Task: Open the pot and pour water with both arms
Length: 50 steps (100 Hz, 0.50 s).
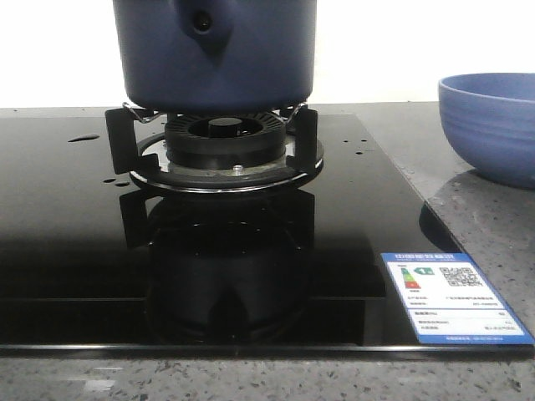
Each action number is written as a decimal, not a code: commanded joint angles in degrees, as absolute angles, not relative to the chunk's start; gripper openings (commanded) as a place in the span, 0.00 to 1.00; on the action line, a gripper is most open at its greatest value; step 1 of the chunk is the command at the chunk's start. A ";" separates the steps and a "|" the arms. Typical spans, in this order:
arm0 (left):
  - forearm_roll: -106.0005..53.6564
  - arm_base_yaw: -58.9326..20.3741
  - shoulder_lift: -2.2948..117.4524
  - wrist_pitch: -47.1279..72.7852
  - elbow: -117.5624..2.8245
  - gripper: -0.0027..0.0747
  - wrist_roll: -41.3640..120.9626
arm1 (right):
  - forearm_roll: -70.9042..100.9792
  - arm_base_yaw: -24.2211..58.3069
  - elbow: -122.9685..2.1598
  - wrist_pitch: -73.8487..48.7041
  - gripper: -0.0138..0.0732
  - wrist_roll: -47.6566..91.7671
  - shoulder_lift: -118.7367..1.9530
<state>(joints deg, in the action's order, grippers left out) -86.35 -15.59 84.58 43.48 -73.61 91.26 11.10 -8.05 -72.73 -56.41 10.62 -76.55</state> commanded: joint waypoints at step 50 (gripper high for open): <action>-80.84 4.38 67.43 44.88 -76.88 0.01 75.99 | 48.21 -6.79 -73.93 -43.44 0.09 34.44 -68.77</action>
<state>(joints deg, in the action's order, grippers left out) -82.01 1.96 70.59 44.42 -74.80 79.89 41.49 -7.41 -72.73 -48.30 28.21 -71.13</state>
